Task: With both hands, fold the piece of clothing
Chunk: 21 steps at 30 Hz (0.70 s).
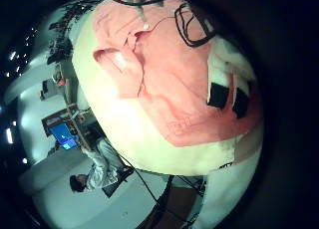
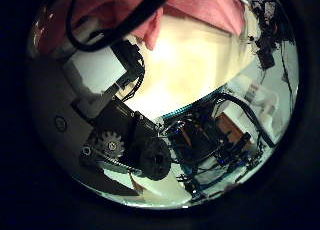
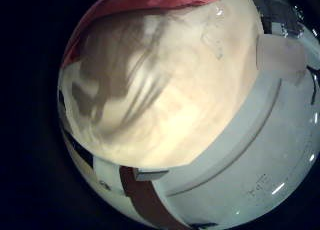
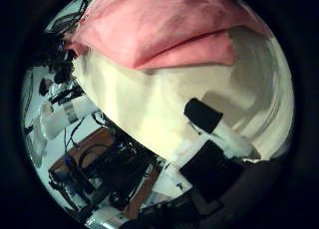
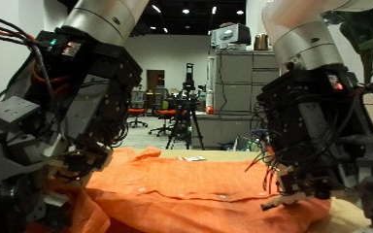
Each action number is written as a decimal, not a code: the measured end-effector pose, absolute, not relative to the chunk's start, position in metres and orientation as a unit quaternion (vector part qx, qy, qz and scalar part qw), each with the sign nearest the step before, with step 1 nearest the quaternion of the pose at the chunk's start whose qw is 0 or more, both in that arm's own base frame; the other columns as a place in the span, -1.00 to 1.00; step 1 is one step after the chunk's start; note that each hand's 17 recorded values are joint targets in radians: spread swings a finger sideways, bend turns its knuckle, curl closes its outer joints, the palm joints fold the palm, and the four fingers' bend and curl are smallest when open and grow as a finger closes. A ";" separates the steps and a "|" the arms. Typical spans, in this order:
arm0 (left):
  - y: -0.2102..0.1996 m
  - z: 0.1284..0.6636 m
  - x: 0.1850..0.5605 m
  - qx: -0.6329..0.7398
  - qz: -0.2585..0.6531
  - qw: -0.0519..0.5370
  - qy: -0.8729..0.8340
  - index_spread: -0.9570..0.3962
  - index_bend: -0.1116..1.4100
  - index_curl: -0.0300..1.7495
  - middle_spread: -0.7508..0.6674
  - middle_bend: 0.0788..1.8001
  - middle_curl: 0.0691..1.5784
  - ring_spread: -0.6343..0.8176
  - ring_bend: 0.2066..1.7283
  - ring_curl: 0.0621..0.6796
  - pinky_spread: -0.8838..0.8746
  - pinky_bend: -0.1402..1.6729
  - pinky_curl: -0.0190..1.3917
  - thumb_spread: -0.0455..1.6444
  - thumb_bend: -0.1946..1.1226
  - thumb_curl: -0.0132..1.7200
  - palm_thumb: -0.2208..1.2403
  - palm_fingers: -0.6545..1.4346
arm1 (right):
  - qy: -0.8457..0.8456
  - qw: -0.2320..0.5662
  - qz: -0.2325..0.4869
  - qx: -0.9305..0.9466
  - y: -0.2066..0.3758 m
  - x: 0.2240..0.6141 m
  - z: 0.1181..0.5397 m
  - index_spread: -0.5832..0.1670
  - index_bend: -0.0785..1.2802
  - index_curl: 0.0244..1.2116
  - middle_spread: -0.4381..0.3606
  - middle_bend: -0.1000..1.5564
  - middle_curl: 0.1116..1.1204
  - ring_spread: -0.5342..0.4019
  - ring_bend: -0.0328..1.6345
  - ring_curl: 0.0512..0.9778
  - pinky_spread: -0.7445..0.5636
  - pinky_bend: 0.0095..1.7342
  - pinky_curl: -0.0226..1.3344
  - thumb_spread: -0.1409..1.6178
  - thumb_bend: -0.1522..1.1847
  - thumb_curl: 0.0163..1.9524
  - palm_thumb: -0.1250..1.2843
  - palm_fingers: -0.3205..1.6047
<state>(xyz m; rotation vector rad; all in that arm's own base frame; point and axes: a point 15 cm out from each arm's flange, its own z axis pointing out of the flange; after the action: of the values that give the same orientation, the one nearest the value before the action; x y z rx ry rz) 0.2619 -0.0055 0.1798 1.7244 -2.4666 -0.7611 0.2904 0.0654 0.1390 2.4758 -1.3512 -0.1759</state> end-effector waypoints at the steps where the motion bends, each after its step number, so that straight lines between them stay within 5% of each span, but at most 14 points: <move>1: -0.005 0.180 0.262 0.554 -0.245 0.019 -0.795 -0.65 -0.60 0.65 -0.82 -0.15 0.39 -0.77 0.43 0.51 -0.73 0.43 -0.13 0.20 -0.72 -0.05 0.49 0.64 | -0.472 0.157 -0.061 0.865 0.066 0.291 0.139 -0.33 -0.60 -0.49 -0.26 -0.55 -0.48 -0.14 -0.47 -0.51 0.12 -0.78 -0.54 0.28 -0.70 -0.57 0.35 -0.20; 5: -0.008 0.184 0.265 0.554 -0.241 0.017 -0.796 -0.64 -0.61 0.67 -0.82 -0.16 0.40 -0.77 0.43 0.51 -0.74 0.43 -0.13 0.20 -0.72 -0.03 0.49 0.64 | -0.474 0.145 -0.052 0.867 0.068 0.297 0.139 -0.50 -0.57 -0.47 -0.42 -0.50 -0.45 -0.33 -0.42 -0.51 -0.07 -0.74 -0.55 0.26 -0.67 -0.51 0.51 0.04; 11: -0.008 0.192 0.266 0.555 -0.241 0.015 -0.796 -0.62 -0.61 0.71 -0.84 -0.18 0.42 -0.77 0.43 0.51 -0.74 0.43 -0.13 0.20 -0.72 -0.02 0.48 0.64 | -0.489 0.086 0.001 0.868 0.081 0.329 0.153 -0.74 -0.42 -0.35 -0.70 -0.43 -0.37 -0.74 -0.26 -0.41 -0.61 -0.45 -0.48 0.25 -0.54 -0.38 0.78 0.57; 21: -0.006 0.206 0.259 0.538 -0.252 0.026 -0.804 -0.57 -0.62 0.74 -0.85 -0.19 0.44 -0.77 0.43 0.51 -0.74 0.43 -0.13 0.20 -0.72 0.00 0.48 0.64 | -0.495 0.080 0.008 0.865 0.078 0.329 0.167 -0.51 0.19 -0.04 -0.68 -0.03 -0.10 -0.74 0.02 -0.19 -0.86 -0.15 -0.36 0.18 -0.21 -0.10 0.96 0.83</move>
<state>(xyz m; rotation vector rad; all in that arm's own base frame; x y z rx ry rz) 0.2591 -0.0058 0.2064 1.6641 -2.4839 -0.7791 0.3288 0.0782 0.1666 2.5872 -1.4803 0.0244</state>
